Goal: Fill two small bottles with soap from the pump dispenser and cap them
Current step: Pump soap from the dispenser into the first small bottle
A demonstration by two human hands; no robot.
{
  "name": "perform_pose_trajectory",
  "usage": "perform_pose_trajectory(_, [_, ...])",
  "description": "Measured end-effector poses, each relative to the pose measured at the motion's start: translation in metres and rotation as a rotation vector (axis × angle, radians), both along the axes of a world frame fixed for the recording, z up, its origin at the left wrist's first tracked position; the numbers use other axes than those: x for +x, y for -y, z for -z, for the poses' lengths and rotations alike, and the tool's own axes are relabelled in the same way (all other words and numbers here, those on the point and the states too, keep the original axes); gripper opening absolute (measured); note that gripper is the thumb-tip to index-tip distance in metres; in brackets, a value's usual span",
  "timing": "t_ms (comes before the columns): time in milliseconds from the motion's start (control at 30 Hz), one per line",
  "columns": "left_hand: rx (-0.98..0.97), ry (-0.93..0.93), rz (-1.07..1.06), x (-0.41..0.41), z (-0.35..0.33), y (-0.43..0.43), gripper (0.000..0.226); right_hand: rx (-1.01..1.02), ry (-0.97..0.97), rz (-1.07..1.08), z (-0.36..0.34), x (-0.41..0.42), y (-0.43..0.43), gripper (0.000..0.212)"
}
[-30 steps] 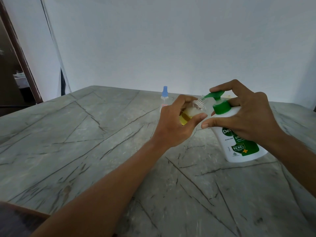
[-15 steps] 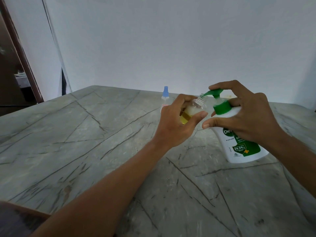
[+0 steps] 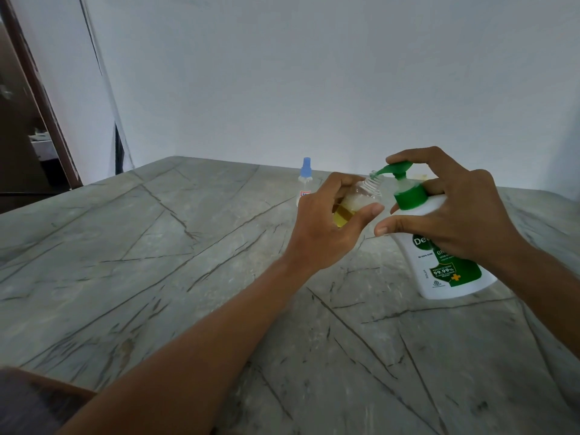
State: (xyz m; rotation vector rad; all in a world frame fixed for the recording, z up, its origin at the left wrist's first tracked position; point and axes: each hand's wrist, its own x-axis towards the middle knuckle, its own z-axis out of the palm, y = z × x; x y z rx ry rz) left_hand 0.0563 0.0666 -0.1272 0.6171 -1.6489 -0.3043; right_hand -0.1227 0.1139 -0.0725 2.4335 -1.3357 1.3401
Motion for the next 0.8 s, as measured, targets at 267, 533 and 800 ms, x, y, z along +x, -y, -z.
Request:
perform_pose_trajectory(267, [0.005, 0.006, 0.020, -0.0016, 0.0027, -0.0004, 0.042, 0.014, 0.003, 0.013, 0.0001, -0.0013, -0.0003, 0.077])
perform_pose_trajectory(533, [-0.003, -0.018, 0.021, -0.0004, 0.0014, 0.0002, 0.042, -0.010, -0.022, 0.047, 0.0000, 0.0004, -0.0011, 0.075])
perform_pose_trajectory(800, [-0.014, 0.008, 0.009, -0.0007, 0.0052, 0.0018, 0.045, 0.010, 0.008, 0.044, 0.0004, -0.0004, -0.0015, 0.074])
